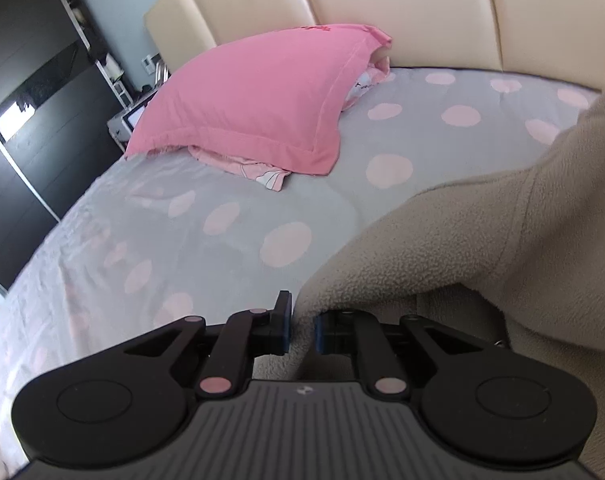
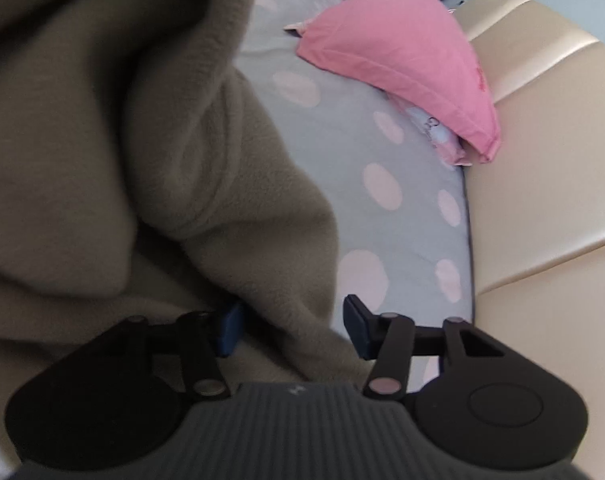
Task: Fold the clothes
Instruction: 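Grasp the hoodie with the left gripper while the right gripper holds and lifts it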
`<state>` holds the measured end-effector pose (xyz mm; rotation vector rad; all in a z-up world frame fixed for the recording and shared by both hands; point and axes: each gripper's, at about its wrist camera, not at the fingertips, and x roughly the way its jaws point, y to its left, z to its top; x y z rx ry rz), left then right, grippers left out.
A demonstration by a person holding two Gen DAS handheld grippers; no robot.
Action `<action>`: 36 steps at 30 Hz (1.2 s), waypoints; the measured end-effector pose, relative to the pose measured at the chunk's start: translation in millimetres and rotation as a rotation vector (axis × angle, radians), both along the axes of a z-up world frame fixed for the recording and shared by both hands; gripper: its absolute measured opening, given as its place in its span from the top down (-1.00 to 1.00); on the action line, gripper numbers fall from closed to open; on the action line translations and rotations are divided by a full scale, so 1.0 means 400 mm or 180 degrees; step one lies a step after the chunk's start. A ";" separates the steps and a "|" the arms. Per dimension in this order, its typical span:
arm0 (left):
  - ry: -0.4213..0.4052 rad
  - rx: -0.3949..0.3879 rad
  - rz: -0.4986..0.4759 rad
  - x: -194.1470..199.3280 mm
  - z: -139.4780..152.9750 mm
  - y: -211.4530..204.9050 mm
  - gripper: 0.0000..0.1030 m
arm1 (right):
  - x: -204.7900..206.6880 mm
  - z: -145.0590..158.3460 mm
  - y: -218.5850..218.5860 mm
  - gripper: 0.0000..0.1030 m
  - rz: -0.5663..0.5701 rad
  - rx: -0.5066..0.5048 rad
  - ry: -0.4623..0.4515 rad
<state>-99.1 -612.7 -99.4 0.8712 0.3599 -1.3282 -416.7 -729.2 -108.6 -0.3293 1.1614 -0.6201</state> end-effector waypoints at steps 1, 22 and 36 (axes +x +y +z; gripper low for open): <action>0.0032 -0.0029 0.0034 0.003 0.010 0.007 0.84 | 0.002 0.004 -0.003 0.84 -0.0084 -0.0030 -0.0049; 0.0239 -0.1727 0.0723 0.027 0.677 0.794 0.85 | -0.062 0.775 0.590 0.87 0.0152 -0.1789 -0.2551; -0.0170 -0.3339 0.0731 -0.166 1.112 1.354 0.88 | -0.222 1.086 1.084 0.86 0.0468 -0.2398 -0.3697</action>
